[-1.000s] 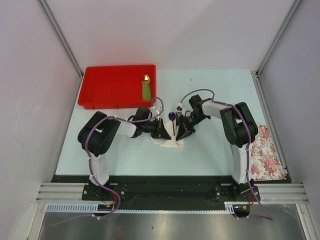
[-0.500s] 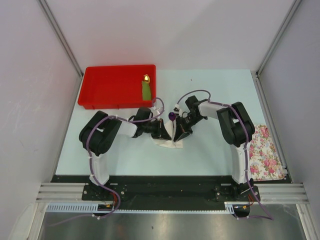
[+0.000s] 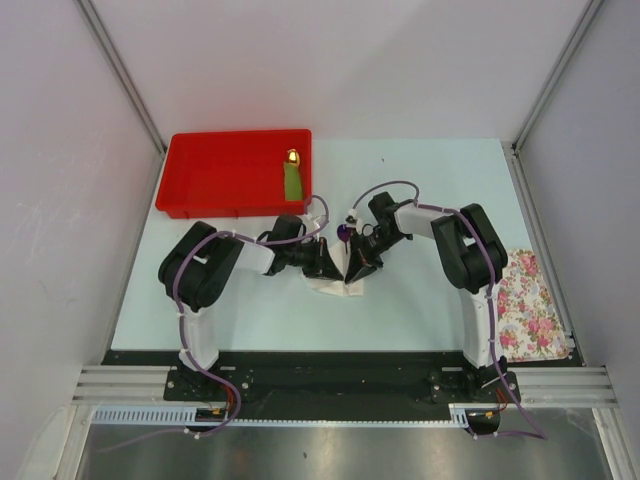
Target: Place the utensils on the paper napkin and roll it up
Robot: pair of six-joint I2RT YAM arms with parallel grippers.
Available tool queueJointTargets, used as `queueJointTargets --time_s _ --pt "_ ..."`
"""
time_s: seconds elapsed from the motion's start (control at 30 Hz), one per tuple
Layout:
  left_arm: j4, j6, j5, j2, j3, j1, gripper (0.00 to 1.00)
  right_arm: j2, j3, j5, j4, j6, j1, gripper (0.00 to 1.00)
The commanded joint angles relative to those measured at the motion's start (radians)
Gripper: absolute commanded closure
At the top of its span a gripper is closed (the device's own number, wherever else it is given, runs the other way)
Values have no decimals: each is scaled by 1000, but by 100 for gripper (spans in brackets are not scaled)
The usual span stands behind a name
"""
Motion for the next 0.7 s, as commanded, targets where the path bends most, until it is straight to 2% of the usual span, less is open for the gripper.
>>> queueJointTargets --time_s 0.0,0.2,0.3,0.33,0.37,0.43,0.47,0.57,0.67 --pt "5 6 -16 4 32 -7 100 9 32 -25 44 15 13 96" --pt "12 0 -13 2 30 -7 99 31 18 3 45 -2 15 95" --pt "35 -20 -4 -10 15 -5 93 44 12 7 60 0 14 94" --pt "57 -26 8 -13 10 -4 91 46 9 7 66 1 14 94" --pt "66 -44 11 -24 -5 2 82 48 7 7 70 7 14 94" --pt "113 -78 23 -40 -25 13 75 52 6 4 82 11 14 93" --pt "129 -89 23 -62 -46 27 68 54 6 4 83 14 13 92" --pt "144 -104 28 -94 -74 61 59 54 4 3 94 18 13 84" --pt "137 -104 30 -132 -99 96 53 49 4 1 97 20 14 70"
